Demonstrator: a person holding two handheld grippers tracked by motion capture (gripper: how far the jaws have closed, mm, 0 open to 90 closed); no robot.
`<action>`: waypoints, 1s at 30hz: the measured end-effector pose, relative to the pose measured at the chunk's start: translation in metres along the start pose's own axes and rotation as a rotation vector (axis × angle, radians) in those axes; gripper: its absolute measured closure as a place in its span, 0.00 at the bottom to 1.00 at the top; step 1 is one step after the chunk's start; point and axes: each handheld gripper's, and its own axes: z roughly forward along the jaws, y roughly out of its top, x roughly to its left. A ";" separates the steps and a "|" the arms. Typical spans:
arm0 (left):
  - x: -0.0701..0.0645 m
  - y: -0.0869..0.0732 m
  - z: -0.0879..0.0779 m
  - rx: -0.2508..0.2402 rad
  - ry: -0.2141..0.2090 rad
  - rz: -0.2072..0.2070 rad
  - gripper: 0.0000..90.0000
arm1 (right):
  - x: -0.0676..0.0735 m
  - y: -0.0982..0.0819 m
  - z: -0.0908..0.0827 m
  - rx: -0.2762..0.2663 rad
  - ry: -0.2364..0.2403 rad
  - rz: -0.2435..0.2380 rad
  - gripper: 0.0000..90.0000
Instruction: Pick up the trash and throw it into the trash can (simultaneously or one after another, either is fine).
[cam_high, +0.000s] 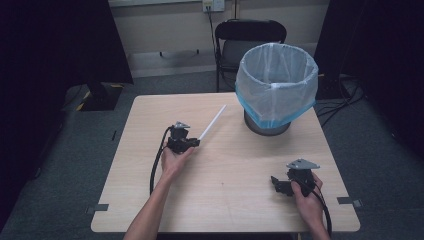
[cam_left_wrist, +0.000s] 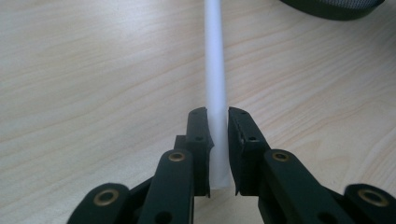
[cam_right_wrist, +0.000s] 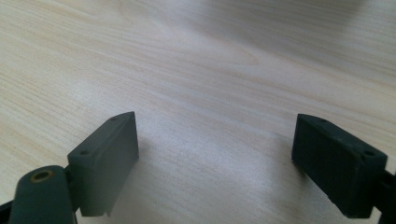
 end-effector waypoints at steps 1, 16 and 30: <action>0.001 0.000 -0.001 -0.007 -0.003 -0.008 0.89 | 0.000 0.000 0.000 0.000 0.000 -0.001 0.16; 0.000 0.007 -0.027 -0.129 -0.060 -0.033 0.89 | 0.000 0.000 0.000 0.000 0.001 0.001 0.16; 0.005 0.025 -0.056 -0.230 -0.076 -0.023 0.89 | -0.001 0.000 0.000 0.003 0.005 0.008 0.15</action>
